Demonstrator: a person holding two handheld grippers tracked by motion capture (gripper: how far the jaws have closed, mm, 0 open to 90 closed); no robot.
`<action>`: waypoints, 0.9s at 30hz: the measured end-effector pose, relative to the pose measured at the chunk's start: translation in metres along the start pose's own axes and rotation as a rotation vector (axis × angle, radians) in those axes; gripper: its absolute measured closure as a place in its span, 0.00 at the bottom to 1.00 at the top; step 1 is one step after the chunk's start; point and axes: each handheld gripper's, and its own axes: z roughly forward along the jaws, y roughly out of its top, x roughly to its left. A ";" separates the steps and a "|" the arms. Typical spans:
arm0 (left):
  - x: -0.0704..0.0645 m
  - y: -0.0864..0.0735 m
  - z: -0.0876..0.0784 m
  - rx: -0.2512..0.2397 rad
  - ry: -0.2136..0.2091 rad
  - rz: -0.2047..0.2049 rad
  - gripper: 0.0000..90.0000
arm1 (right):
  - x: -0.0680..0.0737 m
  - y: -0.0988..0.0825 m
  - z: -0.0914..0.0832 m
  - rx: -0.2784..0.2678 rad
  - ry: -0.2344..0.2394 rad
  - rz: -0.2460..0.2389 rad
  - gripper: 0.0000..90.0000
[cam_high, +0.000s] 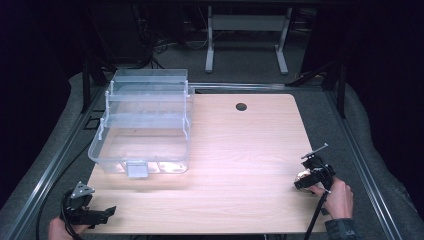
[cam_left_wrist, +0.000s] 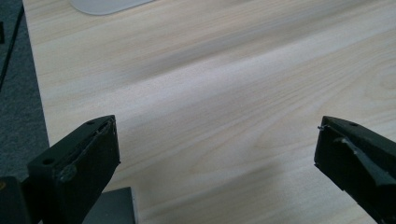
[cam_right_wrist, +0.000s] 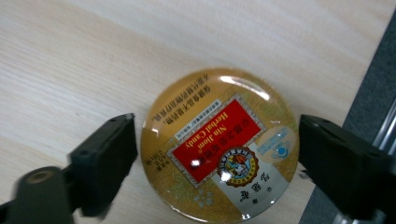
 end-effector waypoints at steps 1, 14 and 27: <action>0.000 0.001 -0.001 0.000 0.001 -0.001 0.00 | 0.000 -0.001 -0.003 -0.021 0.005 0.004 0.13; 0.009 0.027 -0.026 -0.002 -0.002 -0.006 0.00 | 0.033 0.008 -0.025 -0.133 0.058 -0.066 0.00; 0.024 0.079 -0.043 -0.010 -0.018 0.050 0.00 | 0.073 0.014 -0.024 -0.182 0.090 -0.148 0.00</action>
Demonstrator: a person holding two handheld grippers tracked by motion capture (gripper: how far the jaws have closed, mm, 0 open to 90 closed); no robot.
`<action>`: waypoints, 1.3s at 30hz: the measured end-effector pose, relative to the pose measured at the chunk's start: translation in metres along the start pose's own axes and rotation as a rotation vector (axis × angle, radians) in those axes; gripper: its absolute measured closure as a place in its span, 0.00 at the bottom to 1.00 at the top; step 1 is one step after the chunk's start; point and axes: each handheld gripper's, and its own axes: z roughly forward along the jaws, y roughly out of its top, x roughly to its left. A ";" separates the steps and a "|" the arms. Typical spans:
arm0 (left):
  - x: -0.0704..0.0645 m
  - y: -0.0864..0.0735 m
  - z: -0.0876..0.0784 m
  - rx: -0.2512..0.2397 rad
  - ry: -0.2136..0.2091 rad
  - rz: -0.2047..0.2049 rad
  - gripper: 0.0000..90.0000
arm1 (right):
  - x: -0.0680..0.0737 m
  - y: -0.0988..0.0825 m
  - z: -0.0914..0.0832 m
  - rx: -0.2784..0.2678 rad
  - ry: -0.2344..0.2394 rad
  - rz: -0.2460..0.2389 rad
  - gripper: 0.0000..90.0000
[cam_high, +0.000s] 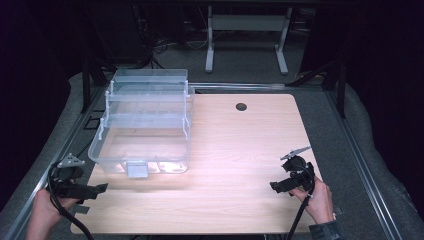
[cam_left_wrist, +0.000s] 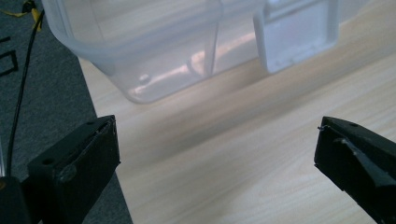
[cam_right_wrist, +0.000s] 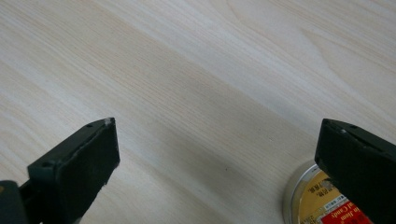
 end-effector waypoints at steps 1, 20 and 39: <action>0.002 0.004 0.000 -0.001 0.002 0.000 0.00 | 0.002 0.000 0.000 -0.006 -0.001 -0.003 0.00; 0.055 0.069 0.028 0.017 0.009 -0.078 0.00 | 0.012 -0.003 -0.002 -0.034 0.007 -0.032 0.00; 0.099 0.081 0.072 0.109 0.019 -0.235 0.44 | 0.015 -0.009 -0.006 -0.023 0.007 -0.047 0.06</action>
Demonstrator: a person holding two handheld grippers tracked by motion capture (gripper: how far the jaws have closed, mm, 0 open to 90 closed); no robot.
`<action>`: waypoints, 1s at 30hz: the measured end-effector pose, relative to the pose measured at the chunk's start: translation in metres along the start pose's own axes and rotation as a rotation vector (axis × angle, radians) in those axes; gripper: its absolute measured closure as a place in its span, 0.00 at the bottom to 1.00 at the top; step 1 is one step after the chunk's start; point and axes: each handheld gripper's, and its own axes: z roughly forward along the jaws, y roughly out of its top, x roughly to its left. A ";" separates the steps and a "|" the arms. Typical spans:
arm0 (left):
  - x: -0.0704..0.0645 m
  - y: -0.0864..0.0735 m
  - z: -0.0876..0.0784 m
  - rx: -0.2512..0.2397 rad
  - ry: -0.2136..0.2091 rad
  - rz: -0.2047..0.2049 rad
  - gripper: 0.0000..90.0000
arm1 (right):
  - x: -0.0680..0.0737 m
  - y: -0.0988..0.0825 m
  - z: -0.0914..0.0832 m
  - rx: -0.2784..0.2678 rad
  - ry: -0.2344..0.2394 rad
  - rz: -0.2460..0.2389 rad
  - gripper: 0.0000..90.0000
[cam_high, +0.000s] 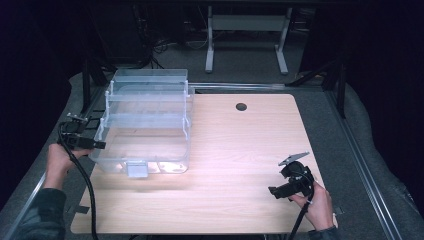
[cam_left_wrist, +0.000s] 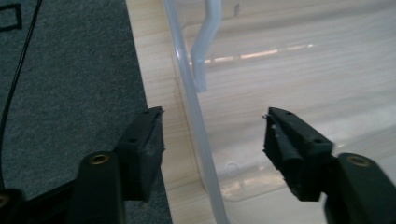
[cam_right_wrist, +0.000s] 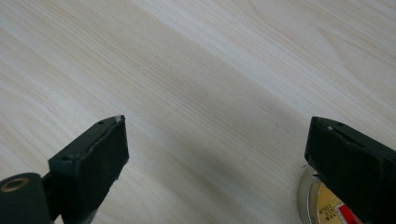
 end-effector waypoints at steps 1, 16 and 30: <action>0.000 0.000 0.002 0.000 -0.005 -0.004 0.48 | 0.000 0.000 0.000 0.003 0.004 0.004 0.06; -0.004 0.003 0.012 0.049 0.090 0.005 0.90 | -0.005 -0.007 -0.002 -0.004 -0.012 0.024 0.06; -0.010 -0.002 0.012 0.022 0.077 0.114 0.88 | -0.007 -0.009 -0.002 0.003 -0.018 0.033 0.08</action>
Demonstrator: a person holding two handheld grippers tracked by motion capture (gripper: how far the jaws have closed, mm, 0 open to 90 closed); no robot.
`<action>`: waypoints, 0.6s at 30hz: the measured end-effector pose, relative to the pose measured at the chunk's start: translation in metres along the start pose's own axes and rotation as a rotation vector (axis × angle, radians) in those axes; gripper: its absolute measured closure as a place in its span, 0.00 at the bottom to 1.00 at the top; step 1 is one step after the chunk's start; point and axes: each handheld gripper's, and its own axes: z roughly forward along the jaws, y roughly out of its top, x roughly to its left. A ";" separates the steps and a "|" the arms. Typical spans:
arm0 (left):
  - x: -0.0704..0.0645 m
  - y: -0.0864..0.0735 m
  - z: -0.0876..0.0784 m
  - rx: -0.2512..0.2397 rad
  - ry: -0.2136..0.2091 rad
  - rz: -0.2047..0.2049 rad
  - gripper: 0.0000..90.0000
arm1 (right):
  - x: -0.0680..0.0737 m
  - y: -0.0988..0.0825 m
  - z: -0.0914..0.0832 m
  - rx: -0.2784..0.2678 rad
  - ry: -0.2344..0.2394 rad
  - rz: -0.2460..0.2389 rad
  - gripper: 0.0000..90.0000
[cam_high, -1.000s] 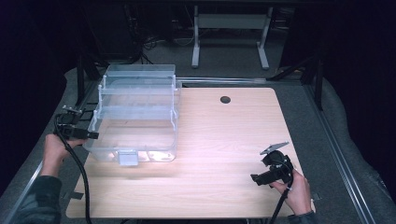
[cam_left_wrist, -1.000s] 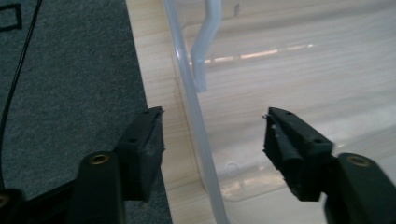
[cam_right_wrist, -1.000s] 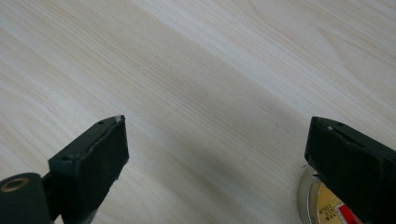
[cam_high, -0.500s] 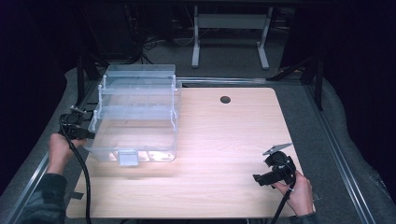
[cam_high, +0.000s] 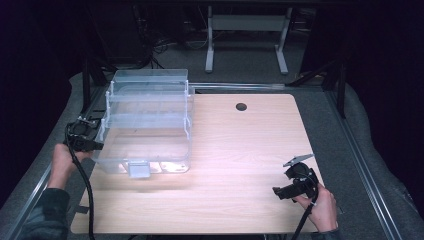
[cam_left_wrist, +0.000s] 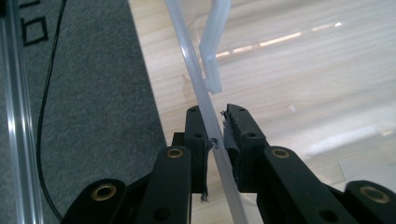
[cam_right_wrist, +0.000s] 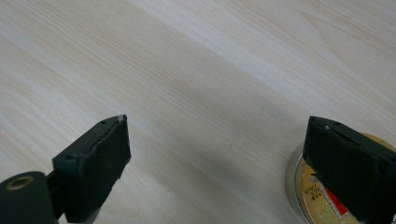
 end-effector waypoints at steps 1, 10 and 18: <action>0.000 0.000 0.000 -0.002 -0.009 -0.001 0.88 | 0.000 0.000 -0.001 0.003 -0.008 0.000 0.08; -0.004 -0.002 0.000 -0.009 -0.028 0.013 0.87 | 0.001 0.002 -0.001 0.000 -0.001 -0.003 0.08; -0.013 0.000 0.001 -0.010 -0.048 0.038 0.86 | 0.000 0.001 -0.001 0.007 -0.006 -0.002 0.08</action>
